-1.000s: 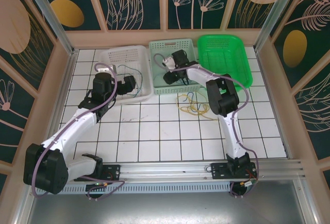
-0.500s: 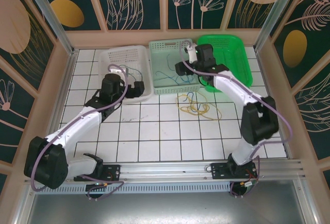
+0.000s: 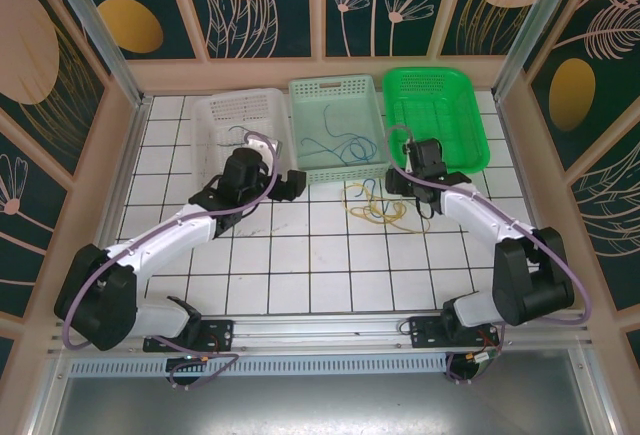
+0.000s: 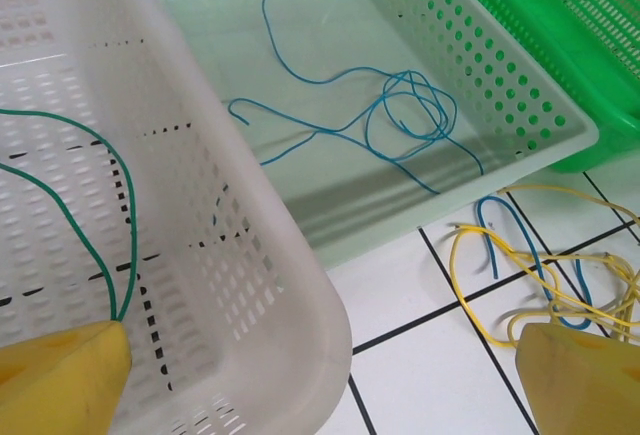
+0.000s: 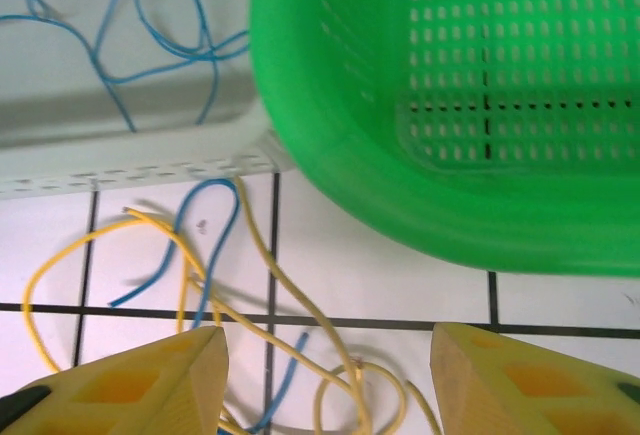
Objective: Untangle the cables
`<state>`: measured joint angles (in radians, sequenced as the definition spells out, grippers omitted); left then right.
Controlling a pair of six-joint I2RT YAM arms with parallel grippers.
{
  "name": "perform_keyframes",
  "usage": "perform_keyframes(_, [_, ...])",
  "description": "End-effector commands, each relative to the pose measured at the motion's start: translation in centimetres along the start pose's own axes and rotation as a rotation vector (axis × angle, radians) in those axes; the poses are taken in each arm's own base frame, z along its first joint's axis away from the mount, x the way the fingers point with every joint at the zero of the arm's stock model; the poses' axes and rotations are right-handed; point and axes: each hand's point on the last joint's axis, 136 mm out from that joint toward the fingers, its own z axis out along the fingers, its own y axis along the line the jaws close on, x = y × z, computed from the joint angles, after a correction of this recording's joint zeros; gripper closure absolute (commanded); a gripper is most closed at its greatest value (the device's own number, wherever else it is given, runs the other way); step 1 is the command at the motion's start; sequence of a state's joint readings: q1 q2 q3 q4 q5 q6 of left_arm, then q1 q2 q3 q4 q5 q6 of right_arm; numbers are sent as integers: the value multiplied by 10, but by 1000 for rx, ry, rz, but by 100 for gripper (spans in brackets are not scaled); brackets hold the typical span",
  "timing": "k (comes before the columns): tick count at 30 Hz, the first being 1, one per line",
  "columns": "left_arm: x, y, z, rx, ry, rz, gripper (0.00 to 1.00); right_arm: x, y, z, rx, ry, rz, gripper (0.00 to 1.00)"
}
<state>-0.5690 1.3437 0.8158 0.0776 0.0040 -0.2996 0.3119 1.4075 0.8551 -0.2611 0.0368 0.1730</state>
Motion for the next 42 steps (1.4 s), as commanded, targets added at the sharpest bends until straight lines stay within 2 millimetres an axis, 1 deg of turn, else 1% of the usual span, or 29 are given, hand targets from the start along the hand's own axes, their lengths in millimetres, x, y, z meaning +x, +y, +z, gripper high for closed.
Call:
perform_keyframes(1, [-19,-12,2,45,-54,3,2,13,-14,12,33,38,31,44])
perform_keyframes(3, [-19,-12,2,44,-53,-1,2,18,-15,22,40,60,28,44])
perform_keyframes(8, [-19,-9,1,29,-55,-5,2,21,-11,36,19,77,23,44])
perform_keyframes(10, [-18,-8,1,24,-54,-7,2,22,-11,41,21,81,22,46])
perform_keyframes(11, [-18,-7,1,20,-54,-7,2,23,-7,42,-8,89,21,47])
perform_keyframes(13, [-18,-7,1,15,-54,-9,2,26,-6,47,-15,99,20,49])
perform_keyframes(16, [-18,-6,3,13,-54,-12,1,28,-1,52,-41,110,16,59])
perform_keyframes(19, [-18,-6,4,9,-51,-16,2,25,8,52,-76,97,1,73])
perform_keyframes(20, [-18,-5,4,7,-52,-19,1,23,12,49,-90,83,-11,79])
perform_keyframes(22, [-17,-5,6,5,-50,-17,1,19,19,40,-100,55,-37,92])
perform_keyframes(23, [-17,-5,6,4,-50,-18,1,14,24,31,-108,30,-55,97])
perform_keyframes(24, [-18,-5,6,6,-49,-17,2,10,30,22,-117,4,-79,100])
perform_keyframes(25, [-17,-5,7,10,-47,-15,1,7,36,12,-127,-18,-100,100])
perform_keyframes(27, [-18,-9,9,30,-45,-8,1,1,57,-14,-178,-66,-173,100])
perform_keyframes(30, [-22,-17,14,66,-44,2,2,-1,83,-49,-257,-110,-260,100])
perform_keyframes(32, [-27,-24,16,99,-48,8,2,-3,92,-68,-295,-130,-279,100])
perform_keyframes(35, [-32,-36,18,154,-54,25,2,-7,100,-97,-345,-185,-292,100])
perform_keyframes(38, [-31,-43,22,194,-39,25,4,-15,100,-117,-364,-241,-292,100])
perform_keyframes(42, [-32,-49,19,215,-50,26,5,-22,101,-129,-368,-258,-297,100])
